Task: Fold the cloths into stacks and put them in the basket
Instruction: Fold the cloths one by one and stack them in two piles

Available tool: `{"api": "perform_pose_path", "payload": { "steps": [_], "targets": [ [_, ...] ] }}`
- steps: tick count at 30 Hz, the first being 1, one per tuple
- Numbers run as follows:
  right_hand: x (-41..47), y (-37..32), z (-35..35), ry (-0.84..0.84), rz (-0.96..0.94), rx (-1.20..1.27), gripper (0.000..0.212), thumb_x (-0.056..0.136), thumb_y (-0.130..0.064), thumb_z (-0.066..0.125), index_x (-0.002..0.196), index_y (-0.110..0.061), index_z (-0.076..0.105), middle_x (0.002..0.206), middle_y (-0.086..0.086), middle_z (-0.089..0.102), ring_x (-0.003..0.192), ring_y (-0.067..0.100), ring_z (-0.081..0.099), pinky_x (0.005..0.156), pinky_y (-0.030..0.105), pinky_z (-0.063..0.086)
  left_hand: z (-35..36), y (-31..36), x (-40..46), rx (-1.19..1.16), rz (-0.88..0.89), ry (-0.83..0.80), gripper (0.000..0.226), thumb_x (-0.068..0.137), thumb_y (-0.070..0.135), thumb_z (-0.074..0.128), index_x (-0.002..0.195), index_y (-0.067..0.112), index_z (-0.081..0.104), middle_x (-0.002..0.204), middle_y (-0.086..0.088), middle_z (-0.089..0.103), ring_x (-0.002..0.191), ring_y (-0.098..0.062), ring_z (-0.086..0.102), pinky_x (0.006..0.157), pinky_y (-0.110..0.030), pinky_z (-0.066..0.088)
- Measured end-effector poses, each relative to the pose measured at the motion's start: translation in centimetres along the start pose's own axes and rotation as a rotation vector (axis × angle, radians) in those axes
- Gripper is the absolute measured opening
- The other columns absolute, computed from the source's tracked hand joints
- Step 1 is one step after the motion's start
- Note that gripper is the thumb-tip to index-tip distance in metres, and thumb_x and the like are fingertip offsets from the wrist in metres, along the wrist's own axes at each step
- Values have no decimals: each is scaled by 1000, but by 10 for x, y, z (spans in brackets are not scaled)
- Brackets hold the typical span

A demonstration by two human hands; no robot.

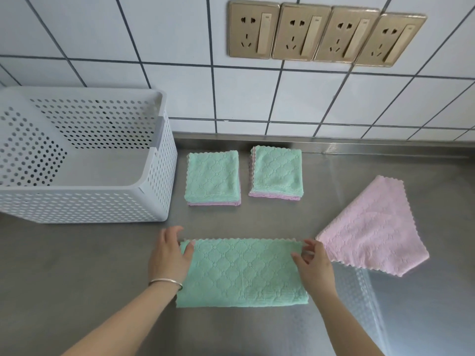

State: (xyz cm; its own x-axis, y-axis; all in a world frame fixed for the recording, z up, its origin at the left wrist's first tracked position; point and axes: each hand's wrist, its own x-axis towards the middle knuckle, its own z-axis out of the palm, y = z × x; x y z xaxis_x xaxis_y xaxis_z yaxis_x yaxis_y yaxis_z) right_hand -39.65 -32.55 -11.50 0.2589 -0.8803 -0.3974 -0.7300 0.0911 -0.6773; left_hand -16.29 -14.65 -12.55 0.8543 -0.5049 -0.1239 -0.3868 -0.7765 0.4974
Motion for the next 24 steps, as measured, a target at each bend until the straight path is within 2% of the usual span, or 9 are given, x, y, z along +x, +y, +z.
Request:
{"api": "perform_pose_path", "payload": {
  "steps": [2, 6, 8, 9, 10, 12, 14, 19, 24],
  "targets": [
    [-10, 6, -2, 34, 15, -83, 44, 84, -25, 65, 123, -15, 45, 104, -4, 50, 95, 15, 55, 75, 29, 42, 4, 2, -9, 56, 182, 65, 41, 75, 23, 66, 113, 12, 53, 109, -13, 58, 93, -35, 59, 76, -42, 51],
    [-34, 14, 1, -25, 79, -204, 55, 80, -36, 66, 125, -17, 41, 107, -4, 47, 97, 13, 50, 79, 30, 42, 21, 22, -36, 318, 417, -245, 54, 69, 48, 40, 118, 29, 49, 119, -1, 64, 109, -27, 60, 87, -43, 52],
    [-44, 16, 2, -69, 114, -224, 60, 79, -37, 66, 128, -16, 38, 118, -3, 47, 102, 13, 48, 83, 32, 43, 31, 33, -48, 424, 472, -343, 58, 69, 55, 35, 120, 34, 55, 127, 4, 61, 125, -24, 45, 98, -50, 43],
    [-46, 17, 3, -86, 136, -227, 63, 78, -36, 66, 130, -16, 37, 123, -2, 47, 107, 14, 49, 86, 33, 43, 34, 37, -51, 471, 481, -385, 61, 72, 56, 31, 125, 35, 52, 137, 4, 52, 134, -24, 32, 106, -52, 29],
    [-48, 18, 3, -103, 161, -231, 65, 78, -36, 65, 131, -15, 36, 128, -1, 45, 113, 16, 49, 89, 34, 43, 35, 41, -53, 511, 492, -431, 66, 75, 58, 23, 136, 37, 40, 151, 4, 31, 142, -24, 12, 111, -51, 10],
    [-50, 19, 4, -133, 212, -258, 65, 77, -37, 64, 130, -14, 36, 131, 0, 45, 116, 19, 49, 90, 35, 44, 46, 40, -56, 533, 512, -479, 79, 73, 66, 6, 145, 36, -2, 149, 8, -22, 138, -19, -26, 109, -49, -21],
    [-54, 21, 5, -146, 254, -310, 59, 77, -39, 61, 127, -16, 38, 126, 0, 49, 111, 19, 52, 86, 34, 46, 49, 40, -59, 555, 476, -551, 83, 69, 73, 5, 141, 37, -19, 143, 9, -37, 133, -18, -35, 110, -54, -18],
    [-59, 23, 4, -73, 317, -439, 38, 80, -32, 54, 115, -19, 46, 109, -1, 61, 102, 20, 58, 79, 30, 45, 45, 41, -58, 567, 469, -615, 91, 77, 73, 34, 141, 38, -20, 142, 9, -40, 136, -18, -33, 113, -56, -10],
    [-60, 24, 8, -124, 340, -489, 32, 81, -30, 51, 110, -23, 61, 102, -2, 64, 87, 19, 58, 71, 25, 43, 45, 41, -58, 599, 477, -616, 100, 72, 76, 41, 131, 40, -32, 146, 7, -39, 138, -23, -31, 113, -58, -9]
  ]
}}
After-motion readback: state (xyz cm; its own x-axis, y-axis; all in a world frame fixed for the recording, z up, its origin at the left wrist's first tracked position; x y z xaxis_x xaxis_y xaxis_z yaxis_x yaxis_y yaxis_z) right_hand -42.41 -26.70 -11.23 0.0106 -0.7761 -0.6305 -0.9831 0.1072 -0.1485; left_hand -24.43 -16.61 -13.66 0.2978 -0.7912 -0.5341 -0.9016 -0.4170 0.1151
